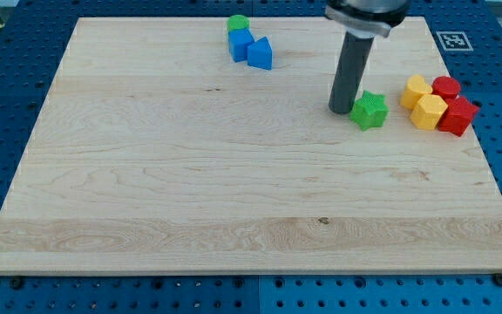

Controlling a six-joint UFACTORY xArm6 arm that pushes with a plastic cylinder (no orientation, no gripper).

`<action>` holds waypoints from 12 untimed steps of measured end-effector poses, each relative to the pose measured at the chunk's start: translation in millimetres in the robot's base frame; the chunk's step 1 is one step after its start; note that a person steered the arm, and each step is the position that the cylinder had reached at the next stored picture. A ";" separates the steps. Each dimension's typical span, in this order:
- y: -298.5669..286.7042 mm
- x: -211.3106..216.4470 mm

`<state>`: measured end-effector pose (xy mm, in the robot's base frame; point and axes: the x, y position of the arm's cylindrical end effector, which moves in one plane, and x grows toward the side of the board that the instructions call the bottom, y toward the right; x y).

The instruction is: Move the green circle towards the group of blocks

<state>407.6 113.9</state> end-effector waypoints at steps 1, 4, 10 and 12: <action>16.0 7.9; 38.4 -5.5; -241.4 -188.9; -153.1 -188.7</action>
<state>218.9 -39.2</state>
